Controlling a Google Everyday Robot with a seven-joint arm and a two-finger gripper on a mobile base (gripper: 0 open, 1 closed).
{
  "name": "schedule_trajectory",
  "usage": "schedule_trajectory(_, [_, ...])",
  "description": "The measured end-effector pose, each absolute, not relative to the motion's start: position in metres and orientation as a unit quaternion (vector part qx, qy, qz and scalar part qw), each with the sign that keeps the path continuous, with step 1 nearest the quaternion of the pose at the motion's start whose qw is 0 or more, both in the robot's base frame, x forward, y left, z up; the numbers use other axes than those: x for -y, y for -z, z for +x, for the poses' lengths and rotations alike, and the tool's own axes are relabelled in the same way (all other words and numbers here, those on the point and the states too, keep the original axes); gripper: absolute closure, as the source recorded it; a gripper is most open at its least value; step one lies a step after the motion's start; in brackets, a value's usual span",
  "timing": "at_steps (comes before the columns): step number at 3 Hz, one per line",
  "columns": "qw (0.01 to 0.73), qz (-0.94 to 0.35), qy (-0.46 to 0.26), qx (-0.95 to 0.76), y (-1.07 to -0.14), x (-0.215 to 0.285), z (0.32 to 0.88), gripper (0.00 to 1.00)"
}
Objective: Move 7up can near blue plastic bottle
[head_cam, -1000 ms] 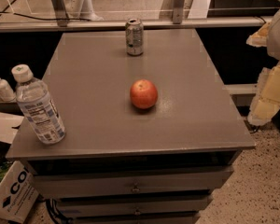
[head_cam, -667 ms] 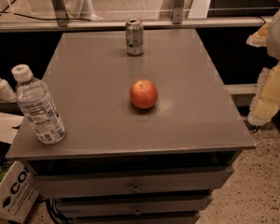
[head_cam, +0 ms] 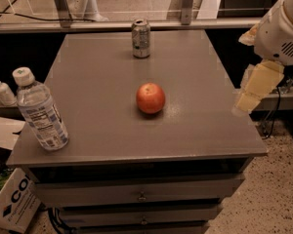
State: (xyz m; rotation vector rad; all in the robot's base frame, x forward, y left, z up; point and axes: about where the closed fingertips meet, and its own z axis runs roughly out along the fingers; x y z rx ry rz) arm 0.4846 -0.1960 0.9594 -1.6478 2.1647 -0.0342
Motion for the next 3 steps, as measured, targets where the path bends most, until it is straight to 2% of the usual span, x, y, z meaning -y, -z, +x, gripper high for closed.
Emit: schedule_trajectory(3, [0.295, -0.525, -0.02, -0.798, -0.932, 0.193, 0.583, 0.0])
